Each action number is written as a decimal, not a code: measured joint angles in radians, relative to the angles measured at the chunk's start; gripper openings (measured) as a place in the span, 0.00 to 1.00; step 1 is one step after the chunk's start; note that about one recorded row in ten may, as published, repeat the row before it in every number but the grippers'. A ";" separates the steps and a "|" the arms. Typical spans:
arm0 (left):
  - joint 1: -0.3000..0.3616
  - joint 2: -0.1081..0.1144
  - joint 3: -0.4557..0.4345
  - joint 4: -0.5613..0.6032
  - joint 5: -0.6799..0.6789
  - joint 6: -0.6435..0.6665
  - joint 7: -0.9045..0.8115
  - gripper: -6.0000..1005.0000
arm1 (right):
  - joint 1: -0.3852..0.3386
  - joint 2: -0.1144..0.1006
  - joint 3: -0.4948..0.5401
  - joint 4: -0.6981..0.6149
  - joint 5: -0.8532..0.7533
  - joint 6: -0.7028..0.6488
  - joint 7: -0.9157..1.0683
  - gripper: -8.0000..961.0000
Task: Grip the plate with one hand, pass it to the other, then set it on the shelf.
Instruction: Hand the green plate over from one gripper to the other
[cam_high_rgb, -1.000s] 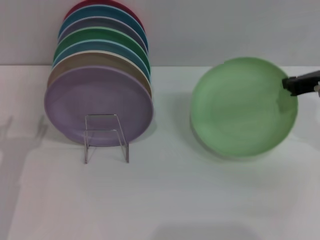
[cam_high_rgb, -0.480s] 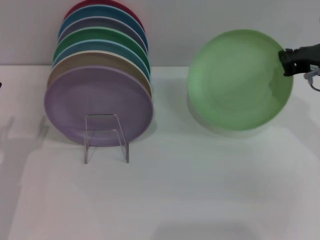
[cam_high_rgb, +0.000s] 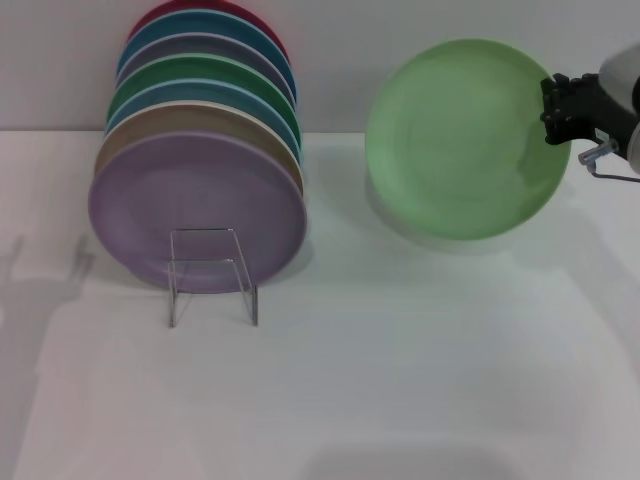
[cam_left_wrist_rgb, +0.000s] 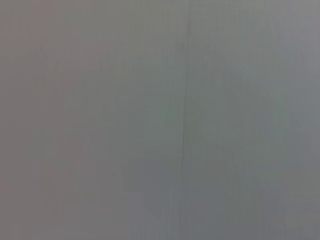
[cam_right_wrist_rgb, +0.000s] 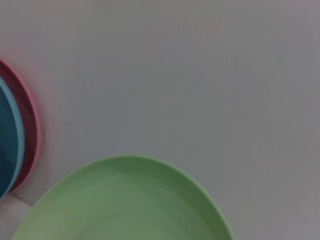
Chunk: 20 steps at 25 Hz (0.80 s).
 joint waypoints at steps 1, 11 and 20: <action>0.000 0.000 0.000 0.000 0.000 0.000 0.000 0.80 | -0.007 0.000 -0.014 -0.013 -0.002 -0.038 0.000 0.04; 0.000 -0.001 0.004 -0.003 0.000 -0.005 -0.001 0.80 | -0.057 0.003 -0.168 -0.215 0.003 -0.547 0.020 0.04; 0.020 -0.003 0.067 -0.022 0.001 0.045 -0.018 0.80 | -0.020 0.004 -0.273 -0.485 0.004 -0.941 0.150 0.03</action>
